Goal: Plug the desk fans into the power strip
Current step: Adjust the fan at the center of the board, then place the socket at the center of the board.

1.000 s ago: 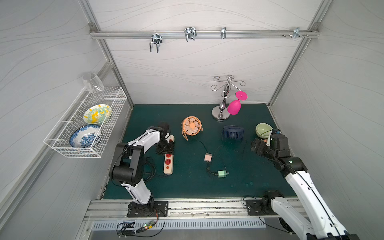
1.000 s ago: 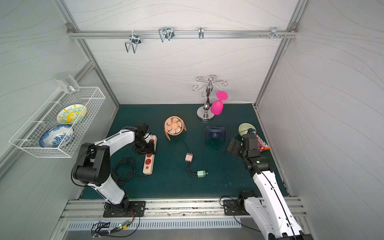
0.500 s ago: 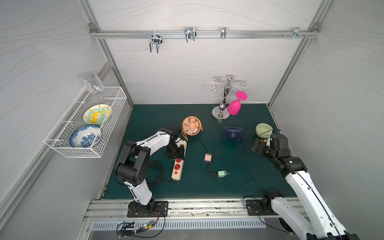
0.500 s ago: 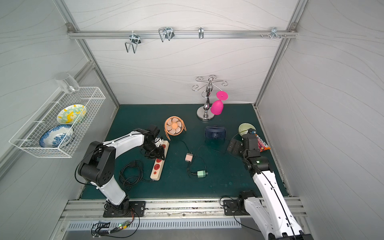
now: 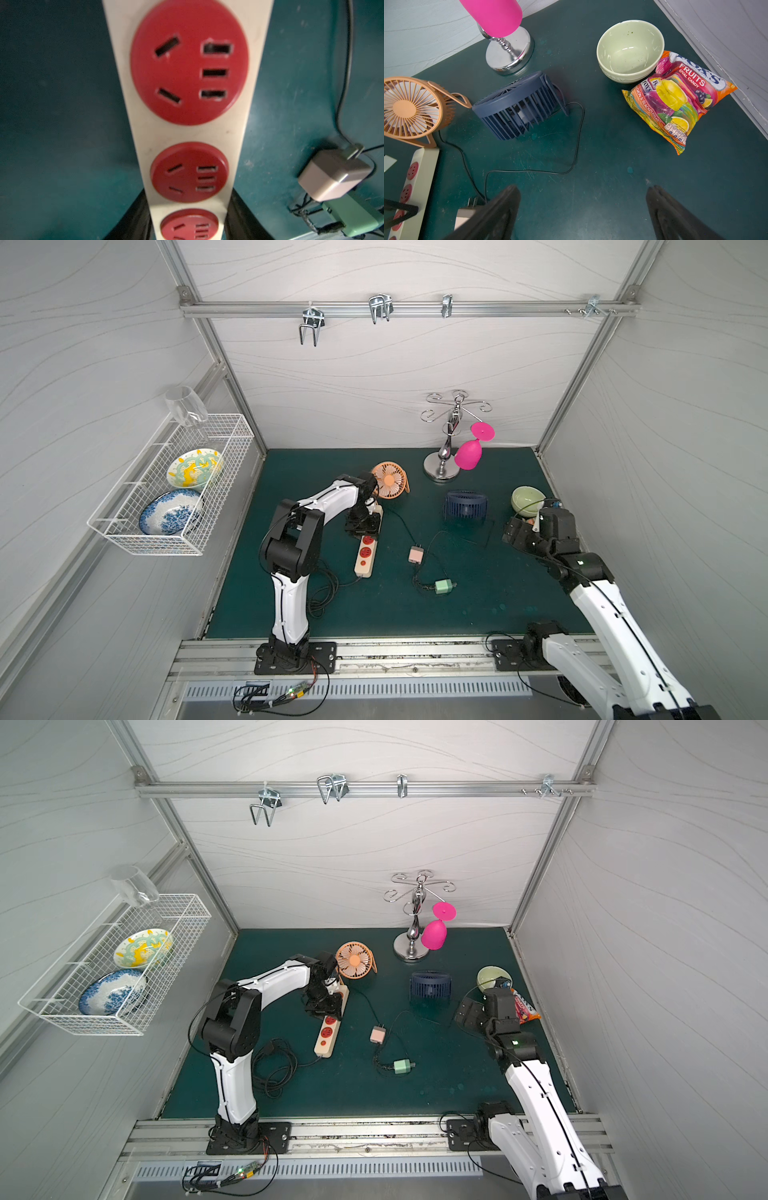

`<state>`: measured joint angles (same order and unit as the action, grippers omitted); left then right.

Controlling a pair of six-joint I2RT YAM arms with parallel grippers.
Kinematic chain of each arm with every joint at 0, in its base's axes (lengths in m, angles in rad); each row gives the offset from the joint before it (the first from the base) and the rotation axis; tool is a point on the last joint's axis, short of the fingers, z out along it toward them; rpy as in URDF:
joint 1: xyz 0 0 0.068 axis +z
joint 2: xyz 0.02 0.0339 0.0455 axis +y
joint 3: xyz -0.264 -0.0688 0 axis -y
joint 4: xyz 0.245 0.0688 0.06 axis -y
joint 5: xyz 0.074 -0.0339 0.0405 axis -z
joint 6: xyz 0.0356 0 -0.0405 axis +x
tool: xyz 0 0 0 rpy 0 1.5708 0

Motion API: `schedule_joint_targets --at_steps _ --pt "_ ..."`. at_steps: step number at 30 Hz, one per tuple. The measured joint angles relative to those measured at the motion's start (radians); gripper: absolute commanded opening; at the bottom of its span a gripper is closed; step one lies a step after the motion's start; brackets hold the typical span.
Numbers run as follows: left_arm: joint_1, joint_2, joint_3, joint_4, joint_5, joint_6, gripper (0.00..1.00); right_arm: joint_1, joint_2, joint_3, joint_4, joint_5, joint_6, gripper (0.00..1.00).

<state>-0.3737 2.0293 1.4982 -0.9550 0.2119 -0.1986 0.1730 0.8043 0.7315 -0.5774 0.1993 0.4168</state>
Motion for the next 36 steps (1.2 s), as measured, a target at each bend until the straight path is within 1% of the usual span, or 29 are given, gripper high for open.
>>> schedule_joint_targets --at_steps 3,6,8,11,13,18,22,24,28,31,36 --pt "0.000 0.018 0.040 -0.008 -0.024 -0.009 0.28 0.000 0.000 0.000 0.000 -0.001 0.000 0.99" --pt "-0.001 -0.001 0.018 -0.005 -0.041 -0.032 0.26 0.000 0.001 0.000 0.000 -0.004 0.000 0.99" --pt "-0.002 -0.035 -0.044 0.018 -0.051 -0.053 0.27 0.000 0.001 0.000 0.000 -0.011 -0.003 0.99" --pt "-0.004 -0.122 -0.169 0.036 -0.063 -0.079 0.27 0.000 0.004 0.001 -0.001 -0.016 -0.006 0.99" --pt "-0.006 -0.179 -0.235 0.018 -0.065 -0.092 0.26 0.000 0.006 0.001 -0.001 -0.018 -0.006 0.99" --pt "-0.007 -0.177 -0.238 0.027 -0.080 -0.101 0.24 0.005 0.004 0.003 -0.006 -0.025 -0.006 0.99" --pt "-0.007 -0.158 -0.225 0.031 -0.090 -0.117 0.26 0.018 0.003 0.016 -0.024 -0.033 -0.006 0.99" --pt "-0.007 -0.140 -0.216 0.031 -0.091 -0.123 0.30 0.024 -0.003 0.018 -0.030 -0.046 -0.006 0.99" --pt "-0.008 -0.126 -0.205 0.029 -0.100 -0.131 0.44 0.037 -0.013 0.024 -0.046 -0.076 -0.006 0.99" --pt "-0.010 -0.124 -0.203 0.028 -0.101 -0.129 0.63 0.058 -0.016 0.030 -0.051 -0.093 -0.010 0.99" --pt "-0.013 -0.153 -0.203 0.034 -0.112 -0.126 0.80 0.116 -0.008 0.062 -0.070 -0.132 -0.026 0.99"
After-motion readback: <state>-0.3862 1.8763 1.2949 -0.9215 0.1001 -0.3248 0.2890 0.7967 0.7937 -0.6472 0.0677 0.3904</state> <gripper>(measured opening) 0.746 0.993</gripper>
